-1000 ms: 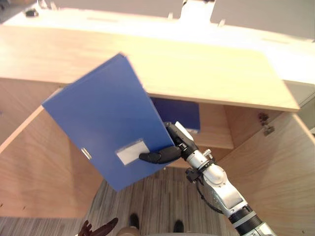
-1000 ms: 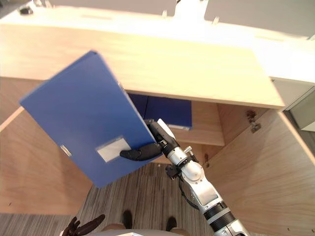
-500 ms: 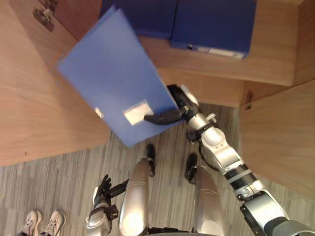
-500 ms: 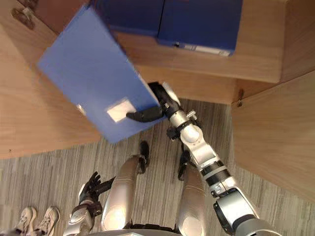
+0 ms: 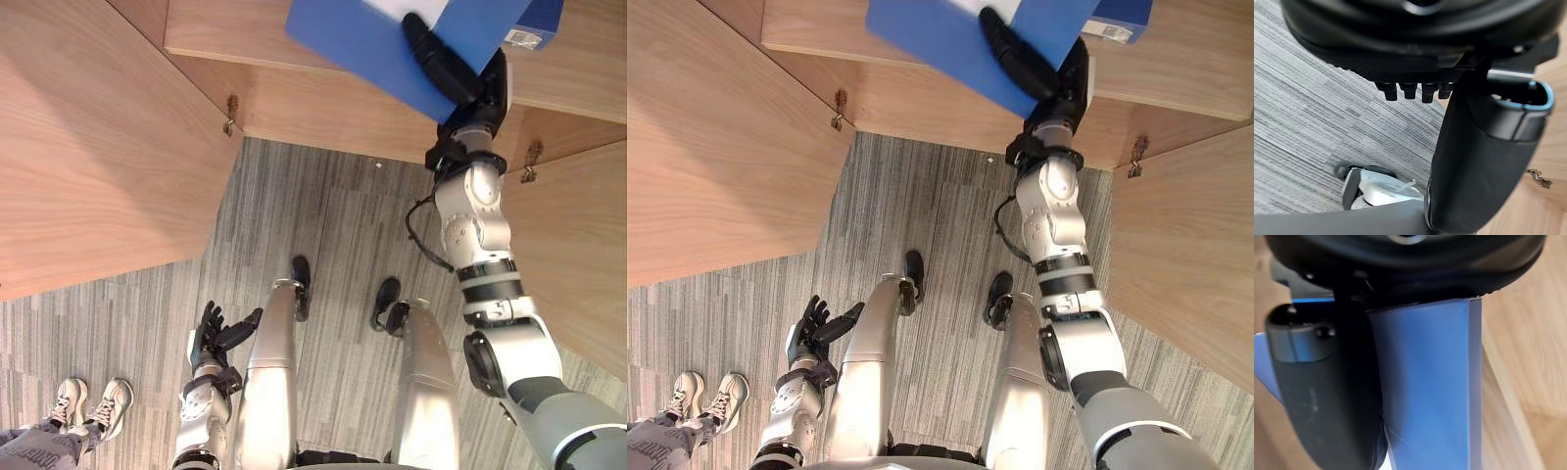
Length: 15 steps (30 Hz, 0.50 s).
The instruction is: Walk over to the cabinet, pick up the folder, carry it to the office cabinet, place the folder inside the office cabinet, then close the office cabinet door
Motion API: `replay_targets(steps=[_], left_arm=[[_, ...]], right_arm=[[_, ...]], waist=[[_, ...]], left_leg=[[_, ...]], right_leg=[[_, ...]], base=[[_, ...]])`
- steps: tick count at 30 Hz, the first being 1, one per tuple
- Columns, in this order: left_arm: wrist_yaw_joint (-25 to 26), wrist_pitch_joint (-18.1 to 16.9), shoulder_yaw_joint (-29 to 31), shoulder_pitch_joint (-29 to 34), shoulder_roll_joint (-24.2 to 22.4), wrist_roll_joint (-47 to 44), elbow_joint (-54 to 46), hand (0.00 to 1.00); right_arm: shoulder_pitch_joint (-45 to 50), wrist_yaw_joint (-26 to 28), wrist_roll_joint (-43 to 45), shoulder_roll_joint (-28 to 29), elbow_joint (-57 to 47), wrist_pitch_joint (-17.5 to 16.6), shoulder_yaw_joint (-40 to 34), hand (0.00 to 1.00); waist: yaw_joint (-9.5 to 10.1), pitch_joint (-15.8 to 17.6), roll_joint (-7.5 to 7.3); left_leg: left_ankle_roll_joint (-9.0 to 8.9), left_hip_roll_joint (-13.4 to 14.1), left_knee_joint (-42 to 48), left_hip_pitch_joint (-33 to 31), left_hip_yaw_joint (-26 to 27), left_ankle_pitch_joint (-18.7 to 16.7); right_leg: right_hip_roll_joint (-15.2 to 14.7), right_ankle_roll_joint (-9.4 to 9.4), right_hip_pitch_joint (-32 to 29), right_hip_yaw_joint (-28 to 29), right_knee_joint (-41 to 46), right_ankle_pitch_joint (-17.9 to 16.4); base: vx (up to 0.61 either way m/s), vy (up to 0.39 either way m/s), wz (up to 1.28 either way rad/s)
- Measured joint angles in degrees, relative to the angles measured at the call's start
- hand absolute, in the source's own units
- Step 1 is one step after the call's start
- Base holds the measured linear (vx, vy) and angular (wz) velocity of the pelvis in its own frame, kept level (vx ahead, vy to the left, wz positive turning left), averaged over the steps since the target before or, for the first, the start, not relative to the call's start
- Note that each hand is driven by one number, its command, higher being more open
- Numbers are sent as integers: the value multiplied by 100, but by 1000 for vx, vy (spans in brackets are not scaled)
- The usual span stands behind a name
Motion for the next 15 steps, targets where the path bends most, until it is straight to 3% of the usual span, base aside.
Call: replay_targets(steps=[1,8,15], left_arm=[[46,-1,-20,-32,-23,-40,-22,100],[242,-19,-125,-115,-122,-160,-222,100],[440,-36,-229,-146,-159,-209,-224,100]], right_arm=[[-185,-96,210,6,176,-1,-27,100],[-1107,-520,1056,244,774,-61,-251,100],[-1348,-877,1400,678,758,-441,-633,100]], waist=[[-1,0,0],[26,-2,3],[46,-18,5]], left_leg=[[-1,0,7,-25,-29,1],[-14,-2,-9,-44,-79,8],[-69,-29,-105,80,-107,46]], right_leg=[[-1,-7,-2,-39,-1,-4],[-15,-56,-2,-121,4,-33],[-44,-97,108,-178,-15,-58]], base=[[8,-33,6],[7,-43,3],[-11,-45,4]])
